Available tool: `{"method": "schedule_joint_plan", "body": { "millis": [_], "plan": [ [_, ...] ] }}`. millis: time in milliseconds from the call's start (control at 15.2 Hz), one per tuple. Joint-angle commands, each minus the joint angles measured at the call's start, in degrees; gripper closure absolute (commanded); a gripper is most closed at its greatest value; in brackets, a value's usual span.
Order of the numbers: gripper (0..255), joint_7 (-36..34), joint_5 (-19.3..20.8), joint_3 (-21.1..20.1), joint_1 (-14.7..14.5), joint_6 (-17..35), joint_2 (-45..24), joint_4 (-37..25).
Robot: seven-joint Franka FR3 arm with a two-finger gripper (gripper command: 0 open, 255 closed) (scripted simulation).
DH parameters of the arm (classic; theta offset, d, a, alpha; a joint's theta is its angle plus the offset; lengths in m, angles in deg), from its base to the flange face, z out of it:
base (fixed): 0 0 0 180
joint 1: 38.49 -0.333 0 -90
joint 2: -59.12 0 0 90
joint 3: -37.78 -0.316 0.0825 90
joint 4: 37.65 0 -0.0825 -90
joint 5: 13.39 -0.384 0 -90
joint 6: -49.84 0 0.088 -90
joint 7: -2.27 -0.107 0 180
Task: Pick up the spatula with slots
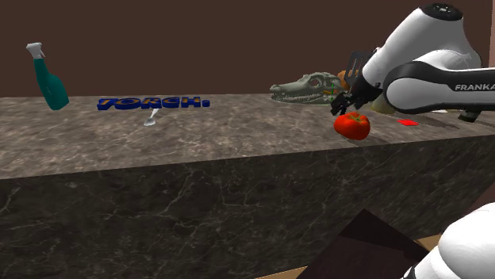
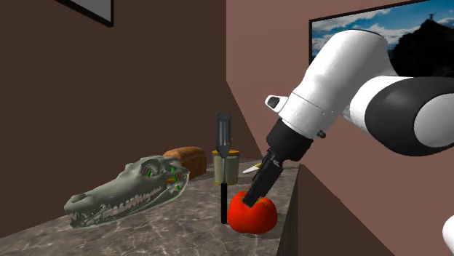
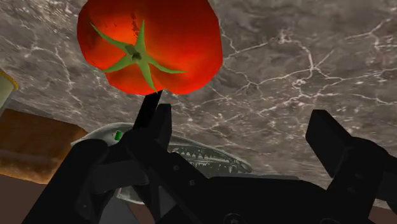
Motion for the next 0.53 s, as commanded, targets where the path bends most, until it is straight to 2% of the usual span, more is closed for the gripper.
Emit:
{"method": "schedule_joint_plan", "body": {
  "millis": [0,132,264,330,462],
  "plan": [
    [0,-5.0,2.5,-1.2,4.0,8.7,-1.1,1.8],
    [0,-10.4,5.4,-3.2,9.1,17.0,-3.1,2.9],
    [0,-16.7,8.6,-6.3,15.8,25.2,-5.3,3.5],
    [0,-20.1,10.2,-8.4,19.8,29.2,-6.4,3.6],
    [0,-27.5,13.4,-14.4,29.8,37.2,-8.2,3.3]
  ]
}}
